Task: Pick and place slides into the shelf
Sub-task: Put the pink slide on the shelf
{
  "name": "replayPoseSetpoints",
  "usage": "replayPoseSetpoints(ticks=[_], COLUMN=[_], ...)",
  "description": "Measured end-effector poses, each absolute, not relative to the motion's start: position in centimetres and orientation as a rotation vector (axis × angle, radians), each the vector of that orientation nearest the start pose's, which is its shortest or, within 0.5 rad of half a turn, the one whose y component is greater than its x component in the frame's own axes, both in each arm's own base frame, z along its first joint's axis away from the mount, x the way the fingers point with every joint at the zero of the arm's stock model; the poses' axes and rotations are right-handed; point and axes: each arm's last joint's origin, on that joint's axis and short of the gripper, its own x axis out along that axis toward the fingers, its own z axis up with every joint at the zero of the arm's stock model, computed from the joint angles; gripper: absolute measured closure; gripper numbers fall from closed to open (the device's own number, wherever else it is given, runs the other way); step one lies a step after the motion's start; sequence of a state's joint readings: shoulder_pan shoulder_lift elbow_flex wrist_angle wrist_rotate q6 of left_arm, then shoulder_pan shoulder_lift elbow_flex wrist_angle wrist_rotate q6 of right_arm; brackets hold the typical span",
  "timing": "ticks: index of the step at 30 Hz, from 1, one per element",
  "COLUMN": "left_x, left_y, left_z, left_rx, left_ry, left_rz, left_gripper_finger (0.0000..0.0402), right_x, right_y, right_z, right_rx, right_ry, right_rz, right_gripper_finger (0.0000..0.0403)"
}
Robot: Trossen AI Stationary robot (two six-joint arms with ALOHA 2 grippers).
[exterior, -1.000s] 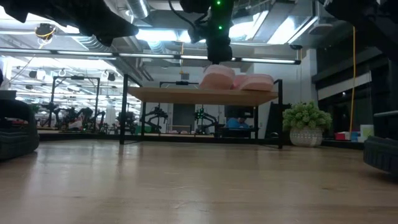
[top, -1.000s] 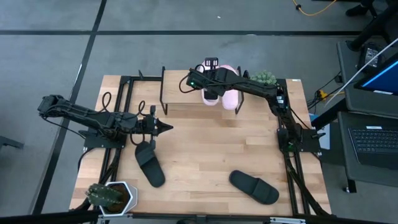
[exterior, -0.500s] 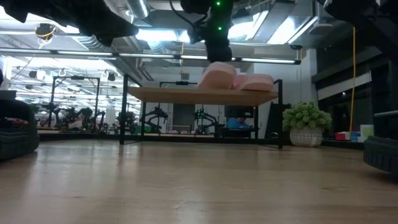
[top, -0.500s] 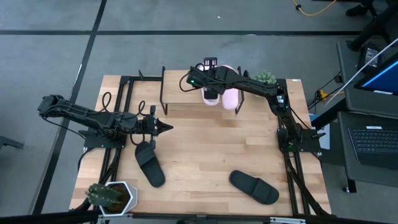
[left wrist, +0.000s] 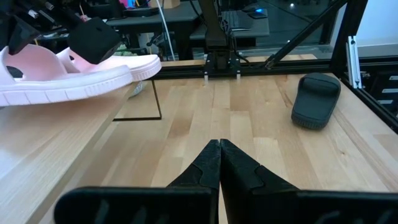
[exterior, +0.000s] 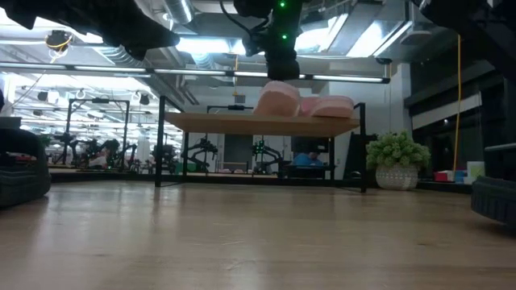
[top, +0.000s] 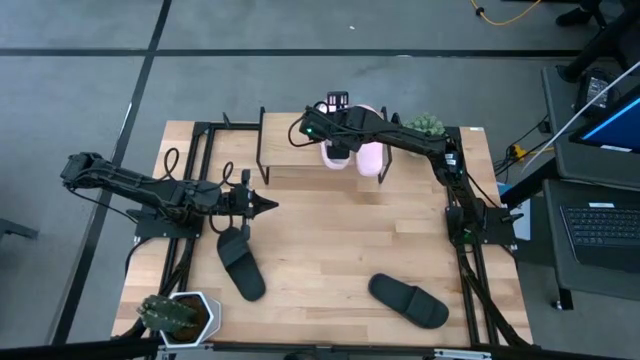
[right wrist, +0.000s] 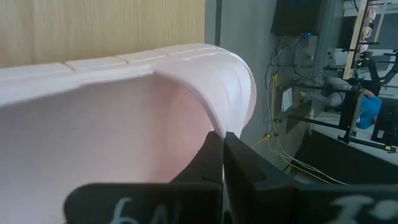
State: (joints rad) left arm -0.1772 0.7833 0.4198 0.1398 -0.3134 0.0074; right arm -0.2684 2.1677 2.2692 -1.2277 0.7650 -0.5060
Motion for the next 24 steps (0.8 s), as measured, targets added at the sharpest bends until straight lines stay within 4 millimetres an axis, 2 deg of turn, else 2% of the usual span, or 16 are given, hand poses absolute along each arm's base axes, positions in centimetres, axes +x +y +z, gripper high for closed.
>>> replayPoseSetpoints(ticks=[14, 24], left_x=[17.5, 17.5], left_y=[-2.2, -2.2], left_z=[23.8, 23.8], left_rx=[0.062, 0.057], left_ry=[0.218, 0.218], left_rz=[0.134, 0.135], left_gripper_finger=[0.0401, 0.0401], right_x=[42.1, 43.3], right_y=[-13.6, -14.4], right_z=[32.4, 29.5], right_rx=[-0.701, -0.725], right_ry=[1.394, 1.468], right_rz=[-0.593, -0.59], right_gripper_finger=[0.0401, 0.0401])
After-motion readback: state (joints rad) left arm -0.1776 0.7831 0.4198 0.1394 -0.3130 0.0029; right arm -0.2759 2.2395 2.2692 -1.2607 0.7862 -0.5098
